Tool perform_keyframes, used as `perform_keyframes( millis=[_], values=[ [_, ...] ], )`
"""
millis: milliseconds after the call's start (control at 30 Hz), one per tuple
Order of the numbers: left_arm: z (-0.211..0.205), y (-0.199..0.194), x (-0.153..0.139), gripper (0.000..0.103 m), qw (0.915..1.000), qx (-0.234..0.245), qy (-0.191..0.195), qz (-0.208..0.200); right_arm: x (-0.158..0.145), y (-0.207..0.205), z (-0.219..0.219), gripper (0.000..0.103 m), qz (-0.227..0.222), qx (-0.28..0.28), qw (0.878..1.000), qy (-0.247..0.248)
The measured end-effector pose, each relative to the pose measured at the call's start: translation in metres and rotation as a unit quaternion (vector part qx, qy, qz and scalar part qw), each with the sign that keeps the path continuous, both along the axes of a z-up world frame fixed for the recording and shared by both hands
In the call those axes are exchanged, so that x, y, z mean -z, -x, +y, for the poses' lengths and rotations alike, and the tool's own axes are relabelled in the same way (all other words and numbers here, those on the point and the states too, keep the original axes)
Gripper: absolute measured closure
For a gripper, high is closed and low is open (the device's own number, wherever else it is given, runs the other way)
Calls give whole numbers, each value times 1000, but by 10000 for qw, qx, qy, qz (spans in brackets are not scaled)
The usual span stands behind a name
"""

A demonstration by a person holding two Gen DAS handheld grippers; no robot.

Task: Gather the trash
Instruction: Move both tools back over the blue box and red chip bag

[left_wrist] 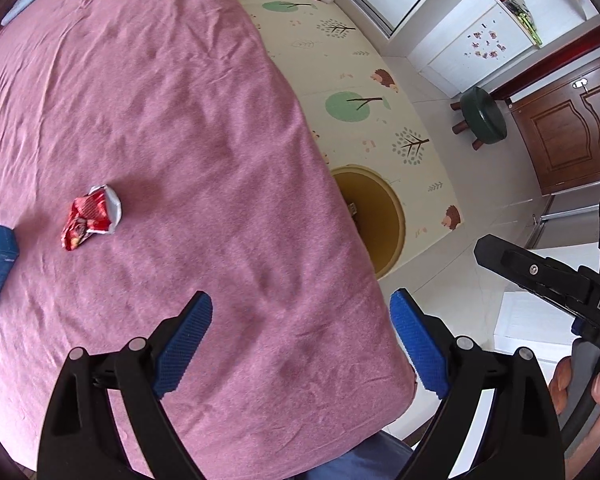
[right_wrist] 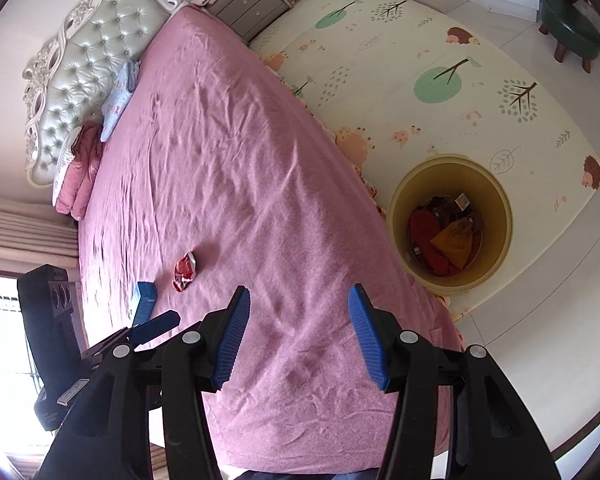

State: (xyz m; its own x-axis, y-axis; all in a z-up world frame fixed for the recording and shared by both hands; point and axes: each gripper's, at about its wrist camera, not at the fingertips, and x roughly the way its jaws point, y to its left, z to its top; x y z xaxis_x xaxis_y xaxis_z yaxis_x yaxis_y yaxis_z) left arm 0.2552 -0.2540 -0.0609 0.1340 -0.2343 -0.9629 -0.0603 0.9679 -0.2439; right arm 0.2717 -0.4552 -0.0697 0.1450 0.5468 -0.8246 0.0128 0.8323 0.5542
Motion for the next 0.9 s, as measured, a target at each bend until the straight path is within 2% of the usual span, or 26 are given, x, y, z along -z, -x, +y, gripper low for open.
perform_keyframes(
  millis=[333, 533, 633, 900],
  values=[
    [123, 60, -7, 11, 9961, -803, -368, -69, -6, 20, 122, 43, 10, -995, 9950, -109],
    [194, 87, -9, 11, 9910, -1179, -631, -78, -8, 32, 190, 37, -118, -1378, 9902, 174],
    [225, 96, -9, 11, 9897, -1222, -736, -108, -7, 40, 218, 31, -136, -1384, 9898, 304],
    [296, 103, -2, 11, 9907, -1039, -867, -143, 7, 55, 287, 31, 95, -1370, 9901, 298]
  ],
)
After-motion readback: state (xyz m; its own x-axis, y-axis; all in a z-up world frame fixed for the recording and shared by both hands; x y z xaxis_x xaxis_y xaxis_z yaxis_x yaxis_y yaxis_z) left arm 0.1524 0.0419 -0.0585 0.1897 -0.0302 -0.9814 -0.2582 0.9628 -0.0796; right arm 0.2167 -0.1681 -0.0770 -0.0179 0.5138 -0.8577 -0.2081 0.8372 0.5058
